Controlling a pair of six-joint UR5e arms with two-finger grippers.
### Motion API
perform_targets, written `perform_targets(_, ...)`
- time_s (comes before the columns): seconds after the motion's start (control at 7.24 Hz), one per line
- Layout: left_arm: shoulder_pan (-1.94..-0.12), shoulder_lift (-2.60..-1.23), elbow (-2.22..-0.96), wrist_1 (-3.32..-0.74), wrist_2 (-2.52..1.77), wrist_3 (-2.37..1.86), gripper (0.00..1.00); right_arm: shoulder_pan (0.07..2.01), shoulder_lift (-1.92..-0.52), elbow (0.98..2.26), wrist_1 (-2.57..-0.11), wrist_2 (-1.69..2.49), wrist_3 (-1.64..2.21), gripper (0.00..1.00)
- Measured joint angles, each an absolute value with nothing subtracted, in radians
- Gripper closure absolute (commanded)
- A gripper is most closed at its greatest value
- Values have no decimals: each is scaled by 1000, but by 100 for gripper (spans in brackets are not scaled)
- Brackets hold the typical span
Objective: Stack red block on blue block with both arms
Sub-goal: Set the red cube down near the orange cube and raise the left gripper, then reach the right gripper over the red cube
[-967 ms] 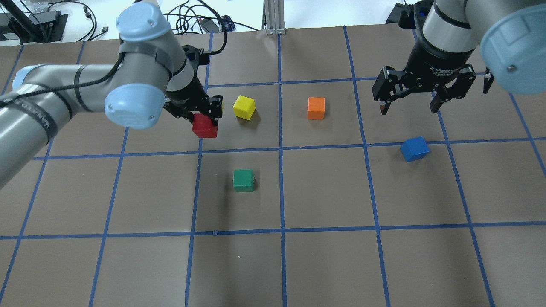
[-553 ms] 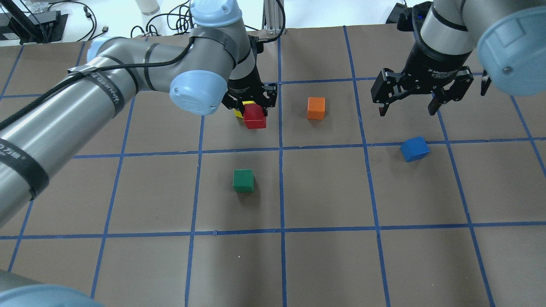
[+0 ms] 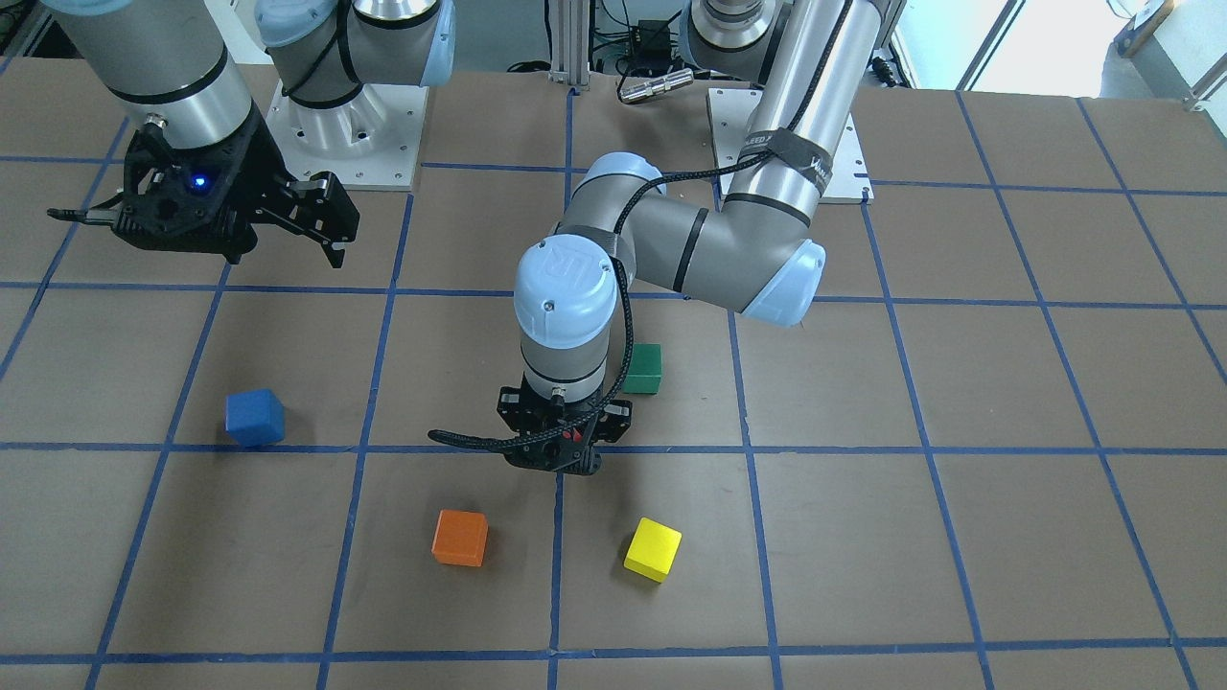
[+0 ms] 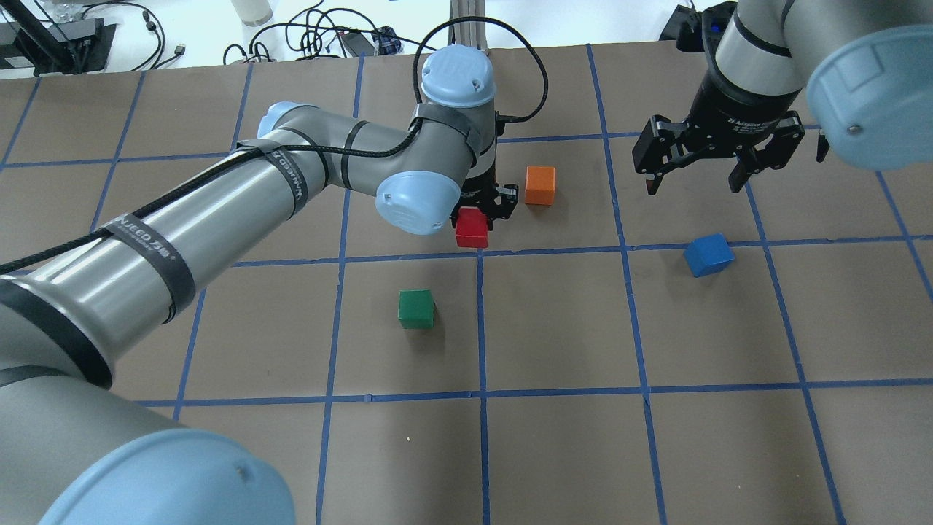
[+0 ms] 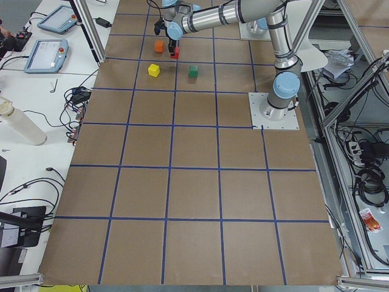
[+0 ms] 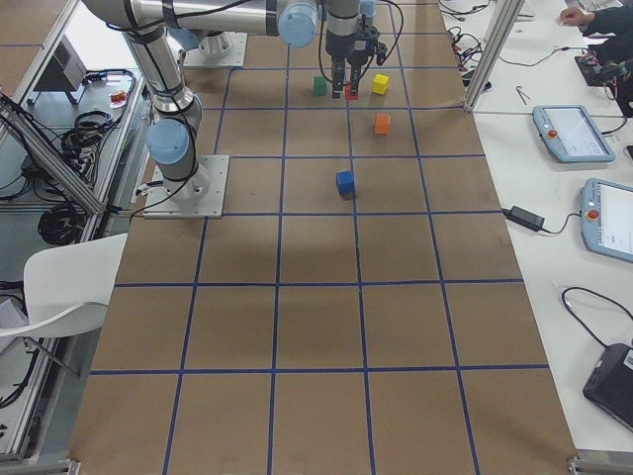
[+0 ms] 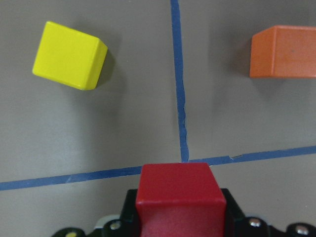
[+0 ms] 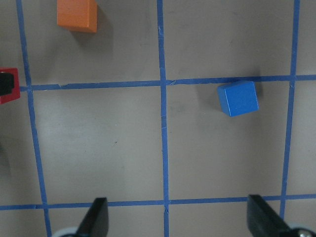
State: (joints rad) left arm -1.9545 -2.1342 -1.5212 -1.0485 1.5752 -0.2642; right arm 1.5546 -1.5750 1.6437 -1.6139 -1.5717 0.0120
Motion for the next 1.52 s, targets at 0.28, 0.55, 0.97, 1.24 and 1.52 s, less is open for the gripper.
perform_targets(0.28, -1962, -2184, -1519, -1004, 1582, -247, 0, 1554, -1572, 1644, -1617, -1570, 15, 0)
perform_targets(0.55, -1956, -2171, -1512, -1003, 1601, -177, 0, 1554, -1570, 1646, -1617, -1571, 11, 0)
perform_targets(0.97, -1834, -2013, -1500, -1172, 1558, -61, 0, 1552, -1570, 1658, -1616, -1570, 10, 0)
perform_targets(1.24, -1709, -1841, -1501, -1389, 1556, 110, 0, 1556, -1549, 1671, -1638, -1558, 17, 0)
perform_targets(1.52, -1633, -1663, -1529, -1510, 1559, 161, 0, 1586, -1516, 1673, -1711, -1552, 34, 0)
